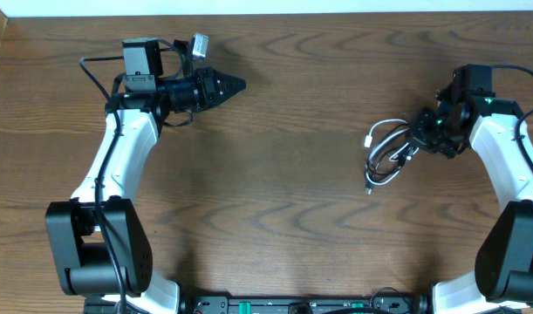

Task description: Untangle cables

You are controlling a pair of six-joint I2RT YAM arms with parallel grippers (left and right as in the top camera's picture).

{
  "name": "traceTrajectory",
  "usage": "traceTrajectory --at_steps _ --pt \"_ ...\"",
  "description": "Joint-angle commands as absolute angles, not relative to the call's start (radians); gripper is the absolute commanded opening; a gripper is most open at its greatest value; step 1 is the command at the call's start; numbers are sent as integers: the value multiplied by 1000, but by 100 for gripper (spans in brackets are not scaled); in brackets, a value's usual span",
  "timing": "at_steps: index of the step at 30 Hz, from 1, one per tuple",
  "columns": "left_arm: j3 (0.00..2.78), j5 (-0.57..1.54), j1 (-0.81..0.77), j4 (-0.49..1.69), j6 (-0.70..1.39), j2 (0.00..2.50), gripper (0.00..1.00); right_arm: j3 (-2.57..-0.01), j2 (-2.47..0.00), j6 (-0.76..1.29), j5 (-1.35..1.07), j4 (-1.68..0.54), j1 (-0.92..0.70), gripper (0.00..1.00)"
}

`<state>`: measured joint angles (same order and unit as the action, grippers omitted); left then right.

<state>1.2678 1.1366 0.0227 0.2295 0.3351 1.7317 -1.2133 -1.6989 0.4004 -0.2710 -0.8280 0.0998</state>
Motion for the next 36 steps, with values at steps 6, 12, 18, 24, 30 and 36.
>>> traceTrajectory --at_steps 6,12,18,24,30,36 --pt "1285 1110 -28 231 264 1718 7 -1254 -1700 287 -521 -888 -9 1" --pt "1285 1110 -36 228 231 1718 8 -1424 -1700 287 -350 -1013 -186 36" --pt "1285 1110 -36 227 215 1718 7 -1527 -1700 315 -281 -1015 -287 81" --pt "1285 1109 -66 224 185 1718 8 -1529 -1700 434 -234 -1026 -183 81" --pt "1285 796 -262 274 180 1723 10 -1529 -1700 429 -229 -1044 -61 80" --pt "1285 548 -429 284 254 1779 15 -1528 -1700 429 -157 -1098 -25 80"
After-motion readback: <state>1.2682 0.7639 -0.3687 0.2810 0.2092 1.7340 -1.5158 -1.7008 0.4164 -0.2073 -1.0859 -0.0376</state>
